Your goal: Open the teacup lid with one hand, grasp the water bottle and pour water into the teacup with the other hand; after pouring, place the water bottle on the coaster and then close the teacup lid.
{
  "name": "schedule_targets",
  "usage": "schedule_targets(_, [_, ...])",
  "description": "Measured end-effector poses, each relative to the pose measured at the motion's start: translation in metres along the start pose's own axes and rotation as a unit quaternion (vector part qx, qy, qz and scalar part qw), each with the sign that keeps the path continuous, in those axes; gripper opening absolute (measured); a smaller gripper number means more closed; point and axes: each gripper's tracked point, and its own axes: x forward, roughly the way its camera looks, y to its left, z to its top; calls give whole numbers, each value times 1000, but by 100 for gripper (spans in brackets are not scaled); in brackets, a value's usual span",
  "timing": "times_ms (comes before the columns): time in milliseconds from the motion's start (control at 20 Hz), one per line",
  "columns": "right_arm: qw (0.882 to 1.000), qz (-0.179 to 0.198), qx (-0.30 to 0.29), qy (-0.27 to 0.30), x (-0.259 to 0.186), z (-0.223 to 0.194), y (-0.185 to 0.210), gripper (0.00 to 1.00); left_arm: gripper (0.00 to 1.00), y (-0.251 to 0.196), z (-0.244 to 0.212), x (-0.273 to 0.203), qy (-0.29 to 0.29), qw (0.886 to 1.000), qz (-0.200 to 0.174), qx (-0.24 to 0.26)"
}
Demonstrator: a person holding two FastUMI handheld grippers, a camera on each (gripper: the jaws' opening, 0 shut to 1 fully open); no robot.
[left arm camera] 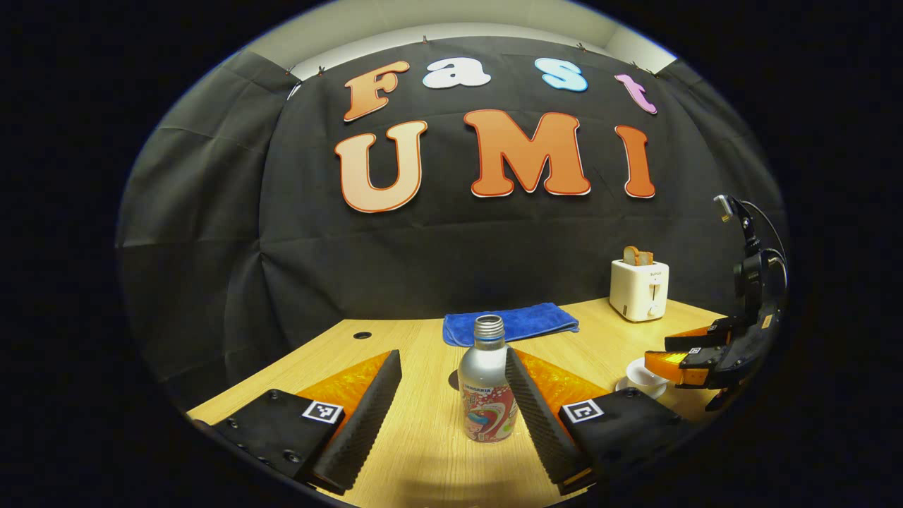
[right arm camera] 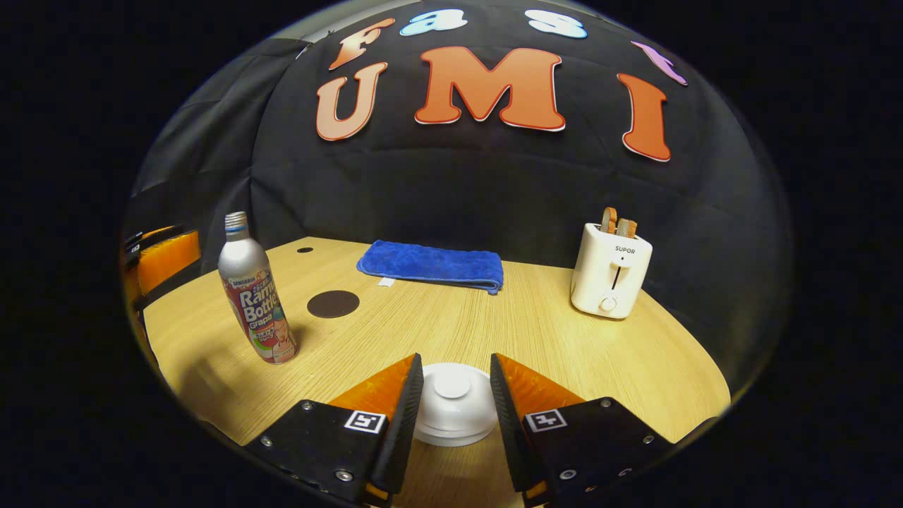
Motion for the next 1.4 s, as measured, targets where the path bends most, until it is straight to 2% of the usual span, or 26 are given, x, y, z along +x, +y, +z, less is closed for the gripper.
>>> schedule_targets(100, [1000,-3,-1,9,6,-4,-1,53,97,2,-3,0,4,1000,1,-4])
schedule_targets(150, [1000,-2,-2,14,8,-7,0,45,97,2,-4,0,6,1000,1,-5])
schedule_targets(200, [1000,0,1,11,10,-4,0,46,97,1,-7,2,9,1000,1,-5])
schedule_targets(250, [1000,-1,1,11,10,-3,-1,43,97,-1,-8,4,12,1000,-1,-8])
schedule_targets(500, [1000,4,-16,12,11,-2,3,26,97,-19,-18,12,23,999,-27,-14])
schedule_targets(800, [1000,11,-7,13,9,-3,3,21,97,-44,-44,20,53,996,-68,-8])
schedule_targets(900, [1000,9,-4,4,6,3,0,21,96,-44,-54,25,66,996,-66,-5])
schedule_targets(950, [1000,11,0,-1,5,7,0,17,96,-43,-57,27,70,995,-66,-5])
schedule_targets(1000, [1000,12,3,-6,2,11,-1,21,98,-45,-63,30,76,995,-67,-7])
schedule_targets(1100, [1000,12,6,-15,-3,19,-3,21,97,-47,-75,35,89,994,-70,-7])
schedule_targets(1150, [1000,10,6,-20,-5,22,-5,17,96,-48,-80,38,96,993,-71,-4])
schedule_targets(1200, [1000,8,5,-24,-8,26,-8,20,96,-48,-86,41,103,992,-72,1])
schedule_targets(1400, [999,-1,4,-34,-18,35,-16,21,96,-48,-105,52,130,989,-68,0])
